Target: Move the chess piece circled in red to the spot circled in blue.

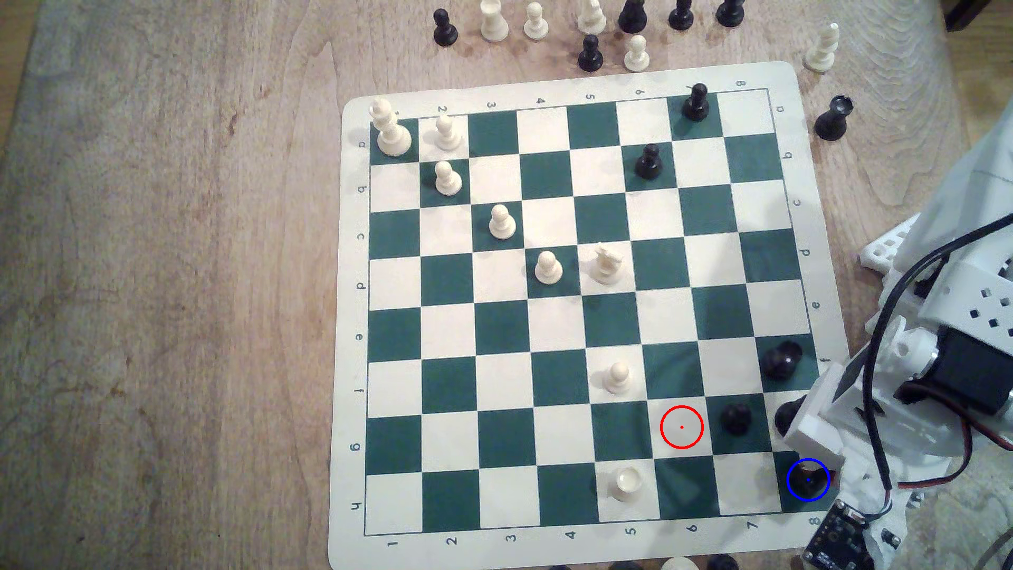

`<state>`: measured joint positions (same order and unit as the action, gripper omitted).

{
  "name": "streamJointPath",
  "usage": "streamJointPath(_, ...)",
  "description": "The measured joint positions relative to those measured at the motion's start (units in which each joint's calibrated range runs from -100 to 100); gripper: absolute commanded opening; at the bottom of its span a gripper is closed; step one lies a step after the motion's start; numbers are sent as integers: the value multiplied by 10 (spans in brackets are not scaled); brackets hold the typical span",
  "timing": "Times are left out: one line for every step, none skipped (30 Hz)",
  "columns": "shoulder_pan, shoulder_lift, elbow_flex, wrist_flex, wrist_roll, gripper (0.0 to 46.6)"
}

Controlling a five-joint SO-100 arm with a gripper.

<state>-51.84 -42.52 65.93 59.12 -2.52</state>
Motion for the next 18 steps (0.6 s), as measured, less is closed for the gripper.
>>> streamJointPath(0,0,0,0,0,34)
streamJointPath(0,0,0,0,0,41)
streamJointPath(0,0,0,0,0,53)
streamJointPath(0,0,0,0,0,85)
streamJointPath(0,0,0,0,0,107)
streamJointPath(0,0,0,0,0,117)
streamJointPath(0,0,0,0,0,136)
streamJointPath(0,0,0,-1,0,142)
streamJointPath(0,0,0,-3,0,146)
streamJointPath(0,0,0,-5,0,149)
streamJointPath(0,0,0,-6,0,164)
streamJointPath(1,0,0,-6,0,170)
streamJointPath(1,0,0,-6,0,174)
streamJointPath(4,0,0,-6,0,177)
streamJointPath(7,0,0,-6,0,184)
streamJointPath(12,-3,0,-6,0,187)
streamJointPath(15,-6,0,-6,0,189)
streamJointPath(15,-13,-1,-3,0,191)
